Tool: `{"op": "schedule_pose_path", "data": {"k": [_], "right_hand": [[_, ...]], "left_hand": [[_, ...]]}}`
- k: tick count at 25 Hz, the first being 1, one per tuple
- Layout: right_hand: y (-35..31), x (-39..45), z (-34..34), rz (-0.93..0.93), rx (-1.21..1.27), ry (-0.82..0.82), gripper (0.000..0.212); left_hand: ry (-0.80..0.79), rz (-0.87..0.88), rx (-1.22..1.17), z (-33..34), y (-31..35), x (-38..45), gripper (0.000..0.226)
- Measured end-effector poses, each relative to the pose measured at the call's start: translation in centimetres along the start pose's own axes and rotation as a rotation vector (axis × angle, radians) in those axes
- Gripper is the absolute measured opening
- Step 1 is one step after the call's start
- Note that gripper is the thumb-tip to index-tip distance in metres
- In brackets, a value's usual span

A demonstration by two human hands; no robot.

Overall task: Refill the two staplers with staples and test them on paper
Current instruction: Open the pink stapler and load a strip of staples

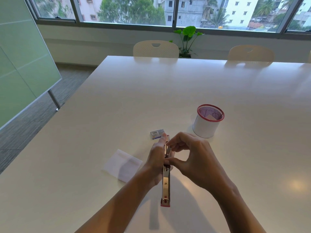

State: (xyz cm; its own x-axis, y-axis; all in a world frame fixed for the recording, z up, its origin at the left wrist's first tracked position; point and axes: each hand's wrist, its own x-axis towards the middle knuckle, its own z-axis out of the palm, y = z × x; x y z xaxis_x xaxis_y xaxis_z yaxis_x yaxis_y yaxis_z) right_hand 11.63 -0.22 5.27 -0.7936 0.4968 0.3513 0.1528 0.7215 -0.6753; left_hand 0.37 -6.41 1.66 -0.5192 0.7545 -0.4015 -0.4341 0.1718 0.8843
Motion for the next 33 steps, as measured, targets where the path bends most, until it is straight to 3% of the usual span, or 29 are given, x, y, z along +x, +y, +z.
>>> {"op": "schedule_pose_path", "data": {"k": [3,5,7,12,15,19,22,28,33], "right_hand": [[0.2,0.1,-0.2,0.077,0.245,-0.062,0.032],[0.4,0.7,-0.7,0.223,0.555,-0.114,0.028],[1.1,1.4,-0.7,0.36,0.678,-0.107,0.027],[1.6,2.5,-0.8,0.463,0.525,-0.182,0.031],[1.2,2.7,-1.1,0.485,0.555,-0.194,0.034],[-0.2,1.9,-1.2,0.364,0.503,-0.108,0.037],[-1.1,1.4,-1.3,0.253,0.381,-0.002,0.036],[-2.0,1.1,-1.5,0.139,0.178,0.027,0.029],[-2.4,1.0,-1.7,0.06,-0.071,0.0,0.023]], "left_hand": [[-0.033,0.011,-0.008,-0.4,0.1,0.2,0.053],[-0.097,0.035,-0.051,-0.4,0.3,0.0,0.054],[-0.14,0.038,-0.092,-0.3,0.5,-0.2,0.053],[-0.206,0.062,-0.127,-0.3,0.1,0.0,0.055],[-0.21,0.19,-0.063,-0.4,-0.1,0.1,0.052],[-0.173,0.481,0.068,-0.8,0.5,0.4,0.054],[-0.189,0.578,0.094,-0.9,1.4,0.1,0.053],[-0.186,0.553,0.164,-1.2,1.2,0.5,0.069],[-0.193,0.472,0.145,-1.1,0.6,0.7,0.047]]}}
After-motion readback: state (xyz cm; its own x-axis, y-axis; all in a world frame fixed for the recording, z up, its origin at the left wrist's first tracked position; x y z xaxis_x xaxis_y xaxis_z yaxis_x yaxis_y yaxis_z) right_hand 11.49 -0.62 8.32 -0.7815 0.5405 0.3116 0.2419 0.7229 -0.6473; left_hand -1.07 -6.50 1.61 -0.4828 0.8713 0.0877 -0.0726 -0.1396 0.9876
